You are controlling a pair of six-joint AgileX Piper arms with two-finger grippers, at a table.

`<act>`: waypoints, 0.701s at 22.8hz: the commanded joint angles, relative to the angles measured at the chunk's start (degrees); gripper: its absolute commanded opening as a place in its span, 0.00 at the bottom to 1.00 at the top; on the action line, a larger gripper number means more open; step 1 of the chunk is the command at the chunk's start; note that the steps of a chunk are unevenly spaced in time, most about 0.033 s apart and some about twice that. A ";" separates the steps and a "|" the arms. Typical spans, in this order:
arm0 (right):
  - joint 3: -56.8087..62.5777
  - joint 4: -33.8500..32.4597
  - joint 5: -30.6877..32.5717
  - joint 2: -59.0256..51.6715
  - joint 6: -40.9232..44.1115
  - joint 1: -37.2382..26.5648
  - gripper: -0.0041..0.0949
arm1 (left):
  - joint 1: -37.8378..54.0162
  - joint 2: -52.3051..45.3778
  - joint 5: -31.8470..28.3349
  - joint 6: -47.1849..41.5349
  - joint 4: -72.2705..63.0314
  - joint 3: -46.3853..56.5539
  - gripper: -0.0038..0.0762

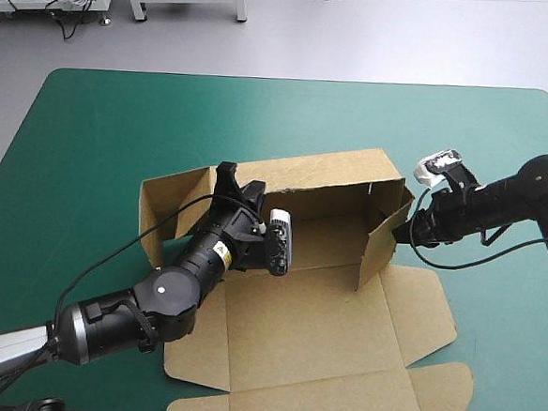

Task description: Fold the box

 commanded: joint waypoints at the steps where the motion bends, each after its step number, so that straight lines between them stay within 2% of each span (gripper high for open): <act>1: -1.51 1.88 2.86 -2.67 -0.49 -0.16 0.39 | -0.30 -1.75 0.43 2.21 2.10 -1.61 0.04; 6: -1.51 5.19 -2.41 -1.45 -7.46 -0.16 0.39 | -0.30 -1.75 -2.53 2.73 2.10 -1.61 0.04; 16: -1.51 14.95 -2.17 -0.03 -12.54 -0.16 0.39 | -0.30 -1.75 -2.54 2.73 2.10 -1.61 0.04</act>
